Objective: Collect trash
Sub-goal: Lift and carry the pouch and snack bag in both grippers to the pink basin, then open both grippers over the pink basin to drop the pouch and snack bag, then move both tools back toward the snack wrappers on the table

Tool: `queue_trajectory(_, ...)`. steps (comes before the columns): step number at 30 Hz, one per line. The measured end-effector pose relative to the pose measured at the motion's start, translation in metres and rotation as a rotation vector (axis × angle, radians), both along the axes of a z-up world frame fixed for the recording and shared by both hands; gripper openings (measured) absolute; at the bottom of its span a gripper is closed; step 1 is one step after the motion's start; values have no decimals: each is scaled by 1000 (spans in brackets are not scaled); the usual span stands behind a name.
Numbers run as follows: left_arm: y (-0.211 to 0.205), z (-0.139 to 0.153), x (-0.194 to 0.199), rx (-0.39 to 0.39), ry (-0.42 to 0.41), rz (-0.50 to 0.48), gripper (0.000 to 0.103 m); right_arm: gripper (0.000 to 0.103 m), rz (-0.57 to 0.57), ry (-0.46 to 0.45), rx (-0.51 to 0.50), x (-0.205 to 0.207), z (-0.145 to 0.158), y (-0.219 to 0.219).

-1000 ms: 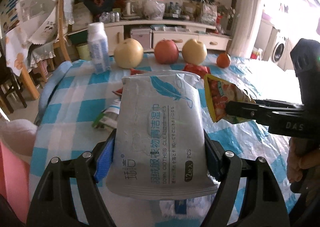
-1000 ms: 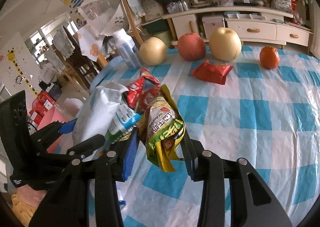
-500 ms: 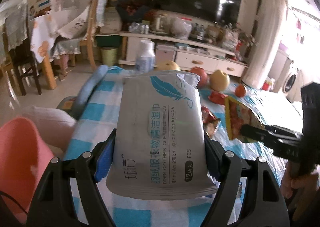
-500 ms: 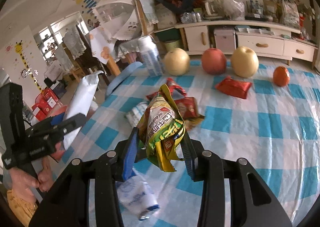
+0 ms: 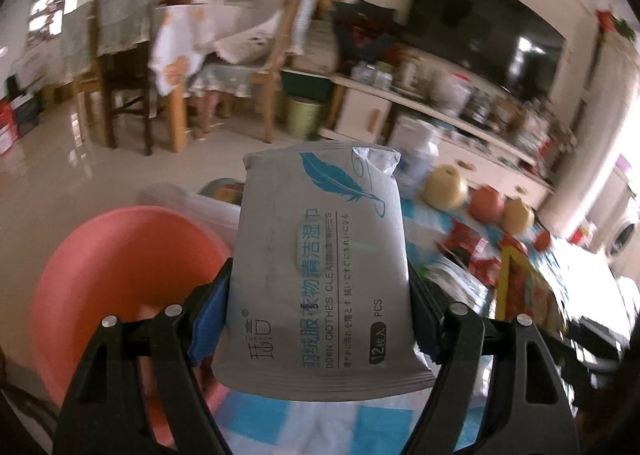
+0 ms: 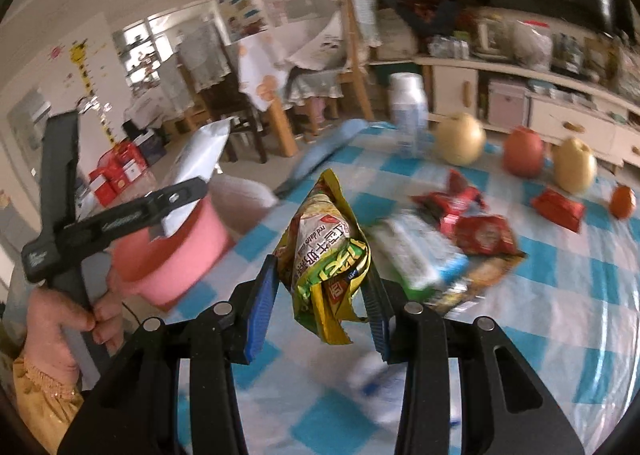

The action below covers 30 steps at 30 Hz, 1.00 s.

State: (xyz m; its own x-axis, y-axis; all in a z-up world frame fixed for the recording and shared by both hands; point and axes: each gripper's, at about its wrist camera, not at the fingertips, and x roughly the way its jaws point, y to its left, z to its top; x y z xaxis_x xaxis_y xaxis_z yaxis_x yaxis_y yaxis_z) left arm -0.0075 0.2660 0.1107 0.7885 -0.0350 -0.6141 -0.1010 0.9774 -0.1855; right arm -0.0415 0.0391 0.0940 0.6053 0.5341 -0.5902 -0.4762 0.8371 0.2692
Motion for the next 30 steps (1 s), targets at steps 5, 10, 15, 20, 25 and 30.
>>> queue_trajectory(5,52,2,-9,-72,-6,136,77,43,110,-9,-8,-9,6,68)
queue_trajectory(10,93,3,-20,-128,-22,223,77,43,195,-14,-3,-7,15,131)
queue_trajectory(15,126,2,-29,-198,-38,294,78,46,244,-18,-24,1,15,187)
queue_trajectory(20,144,-8,-25,-194,1,364,85,74,194,11,-44,16,-2,211)
queue_trajectory(25,149,-9,-30,-201,-16,411,92,88,83,31,2,14,-10,184)
queue_trajectory(30,140,-7,-29,-182,-54,390,92,90,5,25,18,8,-7,149)
